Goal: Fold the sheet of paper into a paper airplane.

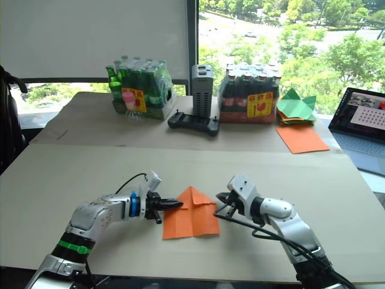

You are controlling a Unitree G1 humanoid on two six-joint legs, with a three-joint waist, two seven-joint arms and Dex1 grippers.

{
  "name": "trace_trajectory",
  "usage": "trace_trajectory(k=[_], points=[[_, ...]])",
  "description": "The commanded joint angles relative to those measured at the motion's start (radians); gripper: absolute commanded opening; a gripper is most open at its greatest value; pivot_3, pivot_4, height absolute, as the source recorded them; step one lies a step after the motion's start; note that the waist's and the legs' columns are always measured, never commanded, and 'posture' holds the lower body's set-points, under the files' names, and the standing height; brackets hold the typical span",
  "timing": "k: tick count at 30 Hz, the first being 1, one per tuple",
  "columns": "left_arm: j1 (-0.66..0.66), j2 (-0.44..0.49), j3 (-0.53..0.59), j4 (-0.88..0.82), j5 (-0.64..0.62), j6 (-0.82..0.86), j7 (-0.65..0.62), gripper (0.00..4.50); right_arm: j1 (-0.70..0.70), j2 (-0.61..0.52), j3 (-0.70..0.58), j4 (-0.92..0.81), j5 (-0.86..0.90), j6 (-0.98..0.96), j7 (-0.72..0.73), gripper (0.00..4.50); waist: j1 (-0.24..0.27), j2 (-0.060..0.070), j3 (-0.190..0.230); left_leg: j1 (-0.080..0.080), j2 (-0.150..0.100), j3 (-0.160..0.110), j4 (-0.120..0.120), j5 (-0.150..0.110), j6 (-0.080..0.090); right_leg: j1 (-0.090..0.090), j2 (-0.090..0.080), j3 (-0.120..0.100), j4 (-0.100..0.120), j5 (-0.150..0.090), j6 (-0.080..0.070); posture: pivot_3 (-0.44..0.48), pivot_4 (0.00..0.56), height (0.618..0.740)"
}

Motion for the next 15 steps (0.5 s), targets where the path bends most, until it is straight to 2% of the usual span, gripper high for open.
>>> trace_trajectory(k=[1,15], points=[[0.011,0.004,-0.020,0.010,0.025,0.015,0.006,0.04,-0.015,-0.007,0.003,-0.002,-0.007,-0.041,0.020,0.02,0.000,0.000,0.000,0.000,0.000,0.000,0.000,0.000,0.000,0.000,0.000,0.000,0.000,0.000,0.000,0.000,0.150,0.740],[0.022,0.018,-0.015,-0.003,0.022,0.021,0.004,0.04,-0.004,-0.048,0.018,0.061,-0.037,-0.107,0.090,0.02,0.000,0.000,0.000,0.000,0.000,0.000,0.000,0.000,0.000,0.000,0.000,0.000,0.000,0.000,0.000,0.000,0.150,0.740]])
